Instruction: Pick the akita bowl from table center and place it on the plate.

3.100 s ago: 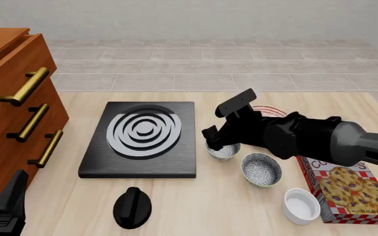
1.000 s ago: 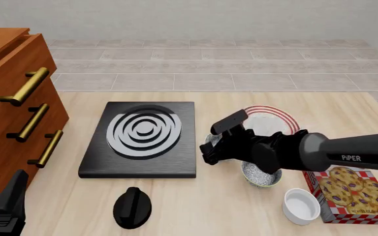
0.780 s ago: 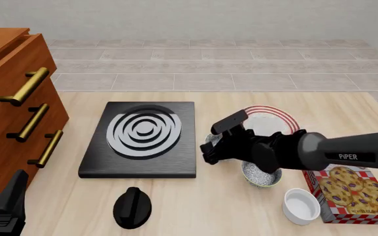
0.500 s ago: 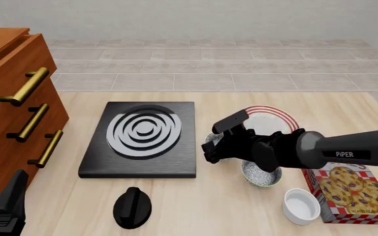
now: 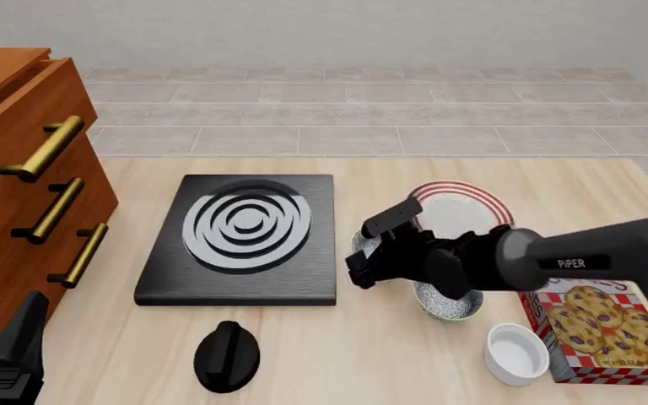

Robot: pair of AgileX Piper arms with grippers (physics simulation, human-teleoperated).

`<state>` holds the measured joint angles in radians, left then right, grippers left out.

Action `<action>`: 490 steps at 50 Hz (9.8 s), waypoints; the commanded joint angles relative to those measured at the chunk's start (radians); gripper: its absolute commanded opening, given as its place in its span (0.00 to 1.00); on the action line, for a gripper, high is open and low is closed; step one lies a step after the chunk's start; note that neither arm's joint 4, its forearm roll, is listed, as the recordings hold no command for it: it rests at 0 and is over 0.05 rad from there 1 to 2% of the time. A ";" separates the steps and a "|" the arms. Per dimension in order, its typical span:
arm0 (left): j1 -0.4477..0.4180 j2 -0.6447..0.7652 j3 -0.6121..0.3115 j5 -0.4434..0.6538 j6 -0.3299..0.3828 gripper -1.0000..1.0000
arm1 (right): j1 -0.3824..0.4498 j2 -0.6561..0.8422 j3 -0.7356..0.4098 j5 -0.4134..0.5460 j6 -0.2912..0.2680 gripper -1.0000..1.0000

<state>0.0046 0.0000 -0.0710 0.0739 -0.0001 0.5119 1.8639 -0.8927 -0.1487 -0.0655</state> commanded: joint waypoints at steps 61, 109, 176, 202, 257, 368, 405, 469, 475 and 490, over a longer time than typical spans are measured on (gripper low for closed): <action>0.000 0.000 0.000 0.000 0.000 1.00 | 0.014 0.096 0.015 -0.064 0.034 1.00; 0.000 0.000 0.000 0.000 0.000 1.00 | 0.059 -0.009 0.027 0.037 -0.034 0.00; 0.000 0.000 0.000 0.000 0.000 1.00 | -0.039 -0.248 -0.030 0.358 -0.380 0.00; 0.000 0.000 0.000 0.000 0.000 1.00 | -0.123 -0.220 -0.051 0.362 -0.448 0.00; 0.000 0.000 0.000 0.000 0.000 1.00 | -0.278 -0.153 -0.129 0.378 -0.540 0.00; 0.000 0.000 0.000 0.000 0.000 1.00 | -0.385 0.077 -0.356 0.360 -0.582 0.00; 0.000 0.000 0.000 0.000 0.000 1.00 | -0.376 0.110 -0.396 0.358 -0.560 0.00; 0.000 0.000 0.000 0.000 0.000 1.00 | -0.359 0.163 -0.448 0.354 -0.487 0.00; 0.000 0.000 0.000 0.000 0.000 1.00 | -0.358 0.169 -0.454 0.354 -0.478 0.00; 0.000 0.000 0.000 0.000 0.000 1.00 | -0.346 0.179 -0.463 0.354 -0.452 0.00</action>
<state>0.0046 0.0000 -0.0710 0.0739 0.0000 0.1598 2.0420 -1.3472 0.2078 -0.5387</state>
